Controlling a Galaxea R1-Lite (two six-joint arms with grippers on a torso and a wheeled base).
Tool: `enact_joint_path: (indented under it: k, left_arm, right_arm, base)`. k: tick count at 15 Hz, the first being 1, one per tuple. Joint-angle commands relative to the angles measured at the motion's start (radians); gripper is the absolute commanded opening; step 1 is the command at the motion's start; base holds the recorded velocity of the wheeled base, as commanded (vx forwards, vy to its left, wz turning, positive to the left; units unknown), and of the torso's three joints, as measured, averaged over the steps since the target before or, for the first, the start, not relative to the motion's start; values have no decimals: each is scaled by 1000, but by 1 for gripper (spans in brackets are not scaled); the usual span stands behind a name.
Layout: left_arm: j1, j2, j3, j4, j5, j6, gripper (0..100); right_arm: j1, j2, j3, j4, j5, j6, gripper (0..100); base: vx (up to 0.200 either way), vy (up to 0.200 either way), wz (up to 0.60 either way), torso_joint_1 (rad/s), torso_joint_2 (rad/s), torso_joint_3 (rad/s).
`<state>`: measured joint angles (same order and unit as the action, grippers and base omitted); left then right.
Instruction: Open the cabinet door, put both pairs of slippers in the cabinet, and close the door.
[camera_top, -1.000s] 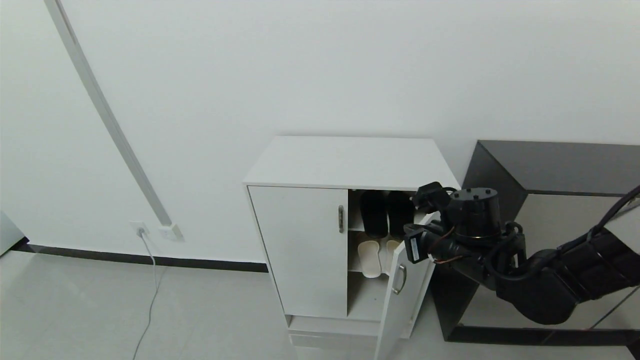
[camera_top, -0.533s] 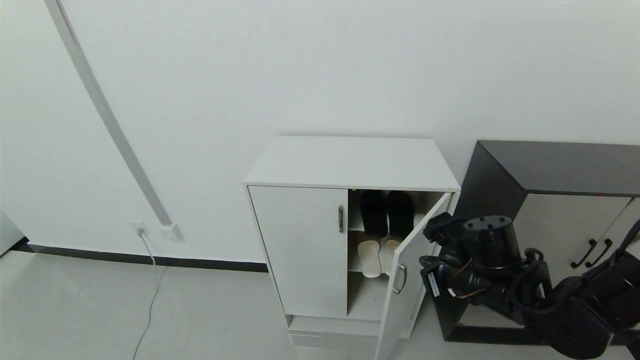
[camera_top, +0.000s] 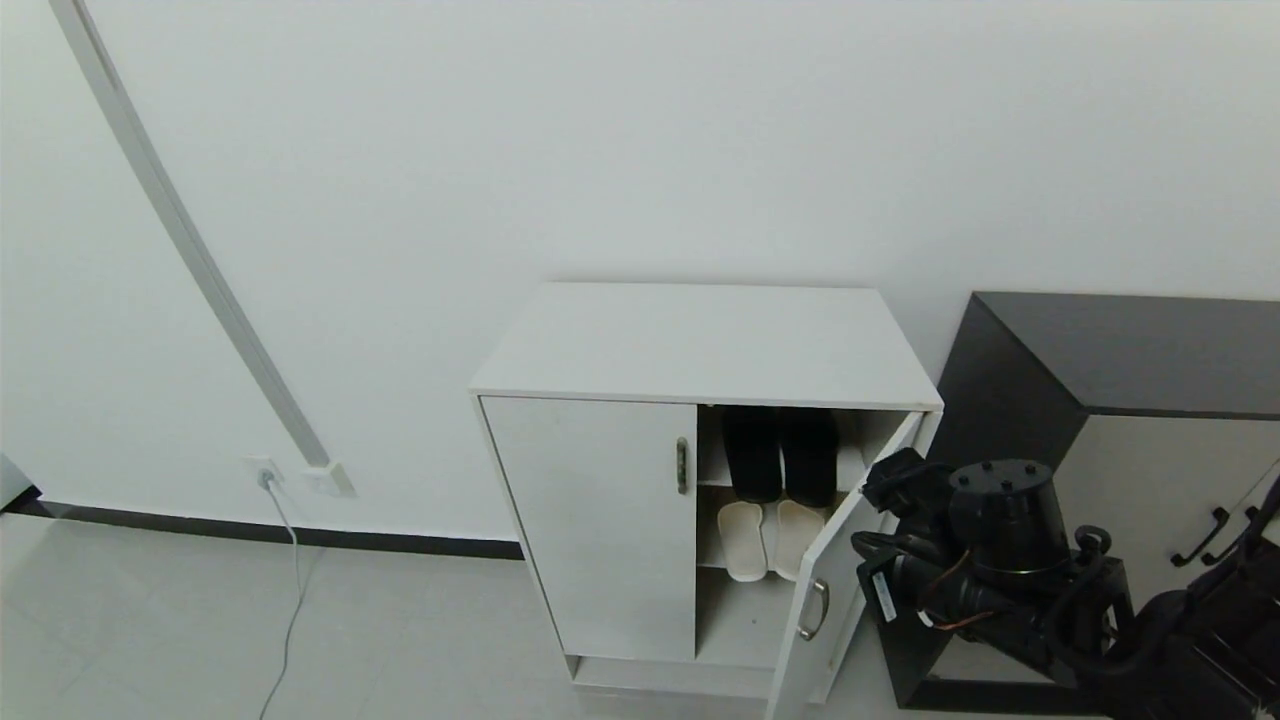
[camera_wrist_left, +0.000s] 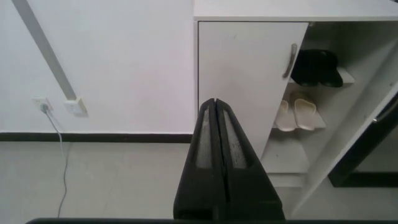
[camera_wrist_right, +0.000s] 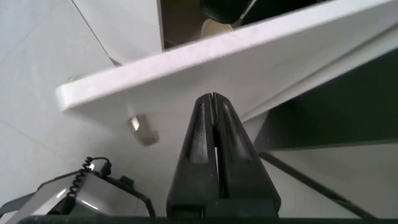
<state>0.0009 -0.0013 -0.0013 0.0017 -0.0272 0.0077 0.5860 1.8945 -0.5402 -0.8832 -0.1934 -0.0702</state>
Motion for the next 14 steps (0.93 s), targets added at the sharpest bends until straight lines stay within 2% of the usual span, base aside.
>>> enact_joint_path:
  k: [1, 8, 14]
  left_arm:
    - [1, 1, 0, 0, 0, 0, 0]
    - [1, 1, 0, 0, 0, 0, 0]
    - [1, 1, 0, 0, 0, -2, 0]
  right_arm:
    - [2, 15, -10, -2, 0, 0, 0]
    - [2, 86, -104, -2, 2, 0, 0]
    - [-2, 212, -271, -11, 2, 4, 0]
  base:
    - [0, 0, 0, 0, 0, 0]
    - [0, 0, 0, 0, 0, 0]
    - [0, 0, 0, 0, 0, 0]
